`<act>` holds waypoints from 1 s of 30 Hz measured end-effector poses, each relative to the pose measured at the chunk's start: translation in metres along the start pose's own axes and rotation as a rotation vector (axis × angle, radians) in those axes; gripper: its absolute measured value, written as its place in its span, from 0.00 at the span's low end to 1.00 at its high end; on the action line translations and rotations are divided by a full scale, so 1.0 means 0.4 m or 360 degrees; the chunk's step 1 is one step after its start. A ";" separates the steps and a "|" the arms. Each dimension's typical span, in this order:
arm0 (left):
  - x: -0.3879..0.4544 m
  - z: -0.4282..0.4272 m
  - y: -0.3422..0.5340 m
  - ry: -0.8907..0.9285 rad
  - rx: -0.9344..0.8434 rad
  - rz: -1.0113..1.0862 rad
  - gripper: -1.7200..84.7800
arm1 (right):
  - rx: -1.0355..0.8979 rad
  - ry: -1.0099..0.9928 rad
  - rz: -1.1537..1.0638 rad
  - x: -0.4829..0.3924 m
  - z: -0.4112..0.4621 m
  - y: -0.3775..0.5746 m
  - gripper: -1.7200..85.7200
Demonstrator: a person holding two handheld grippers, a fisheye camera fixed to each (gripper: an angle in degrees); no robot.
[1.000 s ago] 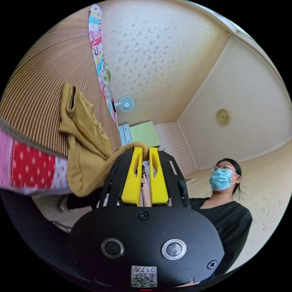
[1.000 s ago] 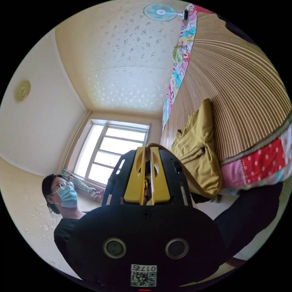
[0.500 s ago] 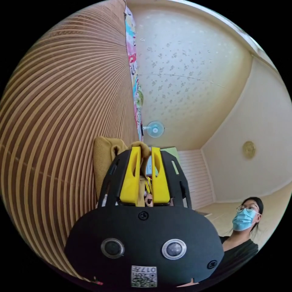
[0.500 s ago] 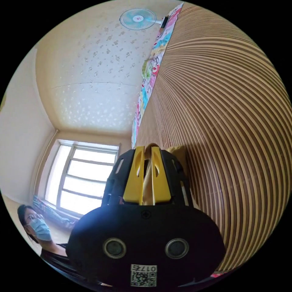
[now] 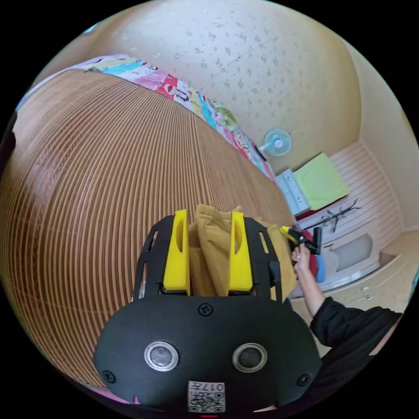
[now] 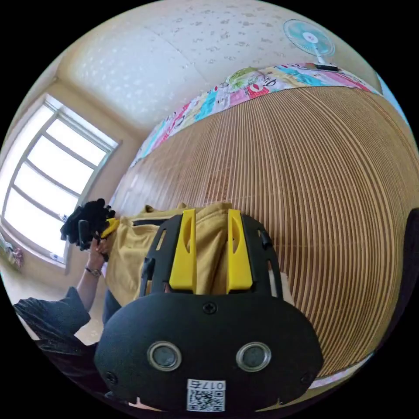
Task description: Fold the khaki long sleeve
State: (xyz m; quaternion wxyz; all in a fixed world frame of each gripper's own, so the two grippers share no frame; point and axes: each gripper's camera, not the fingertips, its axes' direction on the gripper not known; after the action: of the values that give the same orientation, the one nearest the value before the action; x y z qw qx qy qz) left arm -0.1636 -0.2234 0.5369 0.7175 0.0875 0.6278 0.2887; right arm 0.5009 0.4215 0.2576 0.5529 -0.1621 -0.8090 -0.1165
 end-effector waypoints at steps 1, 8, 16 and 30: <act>0.016 0.033 -0.006 -0.0071 -0.0030 0.0049 0.14 | -0.0047 0.0068 -0.0024 -0.012 0.020 -0.005 0.11; 0.034 0.094 0.045 0.0041 0.0042 0.0243 0.03 | 0.0334 0.0122 -0.0148 -0.083 -0.004 0.072 0.06; -0.137 0.095 0.100 0.0110 0.0286 -0.0229 0.03 | 0.0118 -0.0007 0.0360 0.060 0.110 0.066 0.07; -0.075 0.223 0.052 -0.0242 0.0016 0.0131 0.07 | 0.0303 -0.0245 0.0198 -0.120 -0.090 0.295 0.04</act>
State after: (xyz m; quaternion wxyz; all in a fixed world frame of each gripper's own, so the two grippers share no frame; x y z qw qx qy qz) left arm -0.0865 -0.2009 0.5903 0.7502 0.1385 0.5689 0.3073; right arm 0.5940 0.5103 0.2270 0.5081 -0.1674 -0.8448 0.0081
